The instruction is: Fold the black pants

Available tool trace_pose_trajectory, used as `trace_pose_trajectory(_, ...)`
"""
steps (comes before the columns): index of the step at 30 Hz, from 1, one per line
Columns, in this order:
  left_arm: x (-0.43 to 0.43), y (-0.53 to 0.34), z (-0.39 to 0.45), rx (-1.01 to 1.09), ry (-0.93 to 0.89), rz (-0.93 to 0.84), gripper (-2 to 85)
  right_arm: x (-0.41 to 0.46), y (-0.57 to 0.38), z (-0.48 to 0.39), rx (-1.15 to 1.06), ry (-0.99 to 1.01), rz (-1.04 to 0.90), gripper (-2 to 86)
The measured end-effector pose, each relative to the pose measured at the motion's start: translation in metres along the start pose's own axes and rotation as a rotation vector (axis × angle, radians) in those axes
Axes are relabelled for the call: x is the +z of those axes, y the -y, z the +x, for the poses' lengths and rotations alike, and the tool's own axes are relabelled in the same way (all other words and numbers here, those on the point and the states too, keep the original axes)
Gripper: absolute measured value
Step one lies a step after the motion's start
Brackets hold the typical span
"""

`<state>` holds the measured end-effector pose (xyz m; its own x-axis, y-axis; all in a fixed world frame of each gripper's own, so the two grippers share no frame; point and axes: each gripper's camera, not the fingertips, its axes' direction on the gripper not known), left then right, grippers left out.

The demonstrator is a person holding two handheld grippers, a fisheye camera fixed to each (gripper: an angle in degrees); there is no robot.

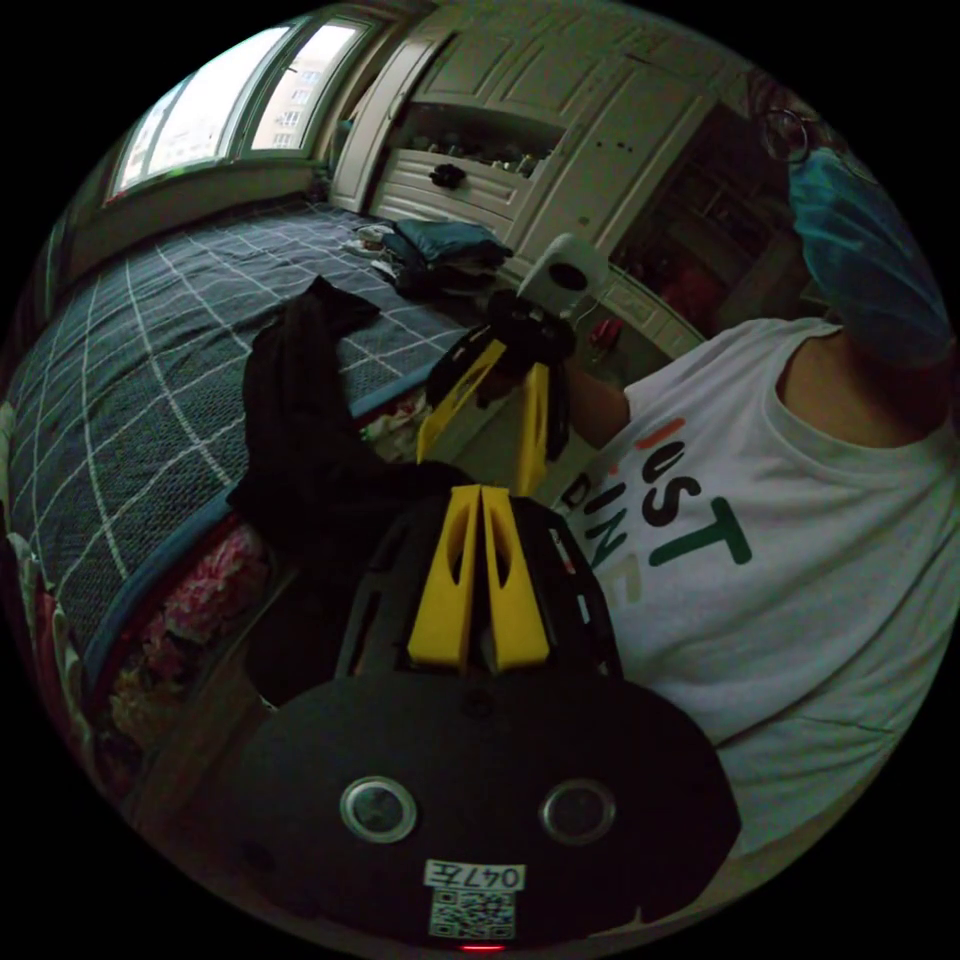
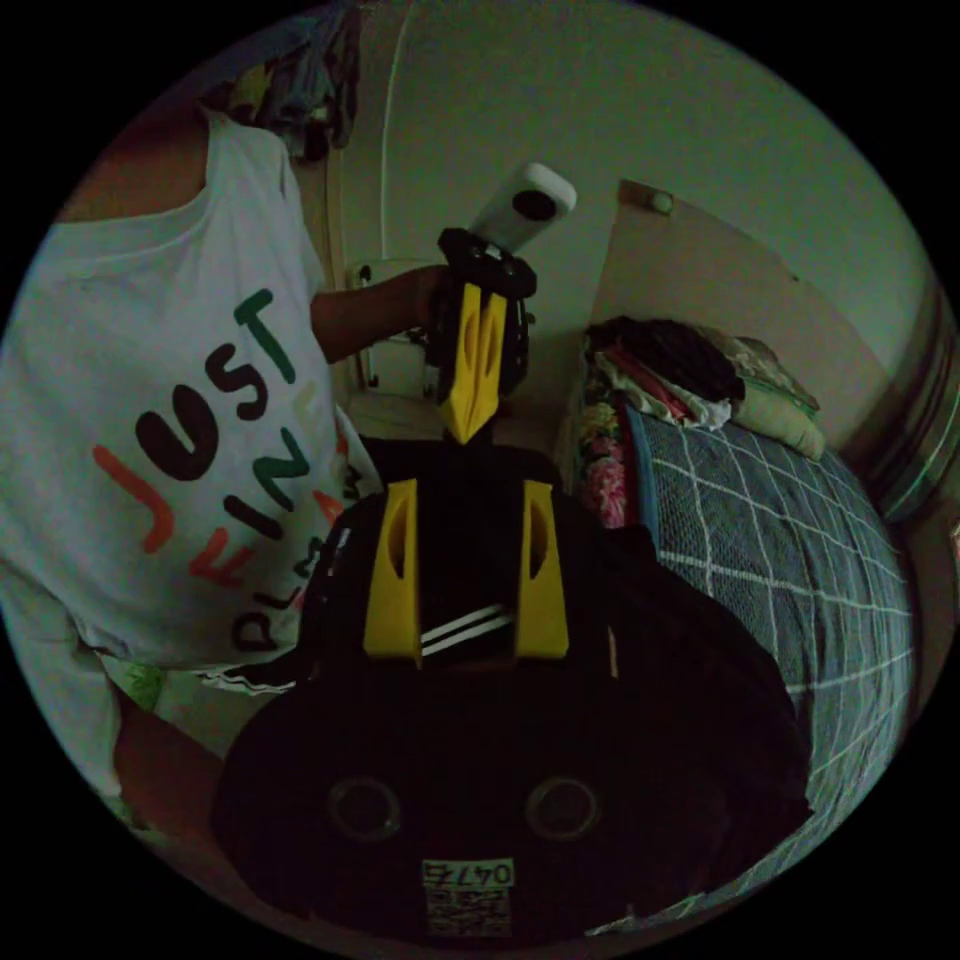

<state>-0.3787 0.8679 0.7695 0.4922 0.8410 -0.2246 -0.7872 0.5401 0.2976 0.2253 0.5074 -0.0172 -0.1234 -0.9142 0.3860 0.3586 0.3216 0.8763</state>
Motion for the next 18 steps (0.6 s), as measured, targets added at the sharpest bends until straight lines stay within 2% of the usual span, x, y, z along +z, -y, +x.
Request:
trace_pose_trajectory(2, 0.000, 0.018, -0.004, 0.019, -0.007, -0.004, -1.0, -0.007, 0.007, -0.002, 0.014, 0.001, 0.011, 9.7)
trace_pose_trajectory(6, -0.001, 0.049, -0.009, 0.065, -0.052, 0.013, -1.0, -0.001, 0.026, -0.004, -0.014, -0.071, -0.027, 1.8)
trace_pose_trajectory(7, -0.006, 0.057, -0.014, 0.060, -0.065, 0.059, -0.9, -0.002, 0.031, -0.002, -0.009, -0.071, -0.042, 1.2)
trace_pose_trajectory(9, -0.020, 0.065, -0.029, -0.013, -0.055, 0.153, -0.9, -0.010, 0.036, -0.002, -0.009, -0.077, -0.048, 0.7)
trace_pose_trajectory(11, -0.035, 0.073, -0.062, -0.235, 0.067, 0.190, -0.6, -0.023, 0.038, -0.003, 0.001, -0.081, -0.031, 0.6)
trace_pose_trajectory(14, -0.035, 0.089, -0.105, -0.447, 0.286, 0.145, 2.0, -0.045, 0.041, 0.000, 0.044, -0.110, -0.010, 0.5)
trace_pose_trajectory(18, -0.012, 0.127, -0.149, -0.514, 0.290, 0.055, 10.4, -0.068, 0.050, 0.005, 0.090, -0.155, -0.016, 0.5)
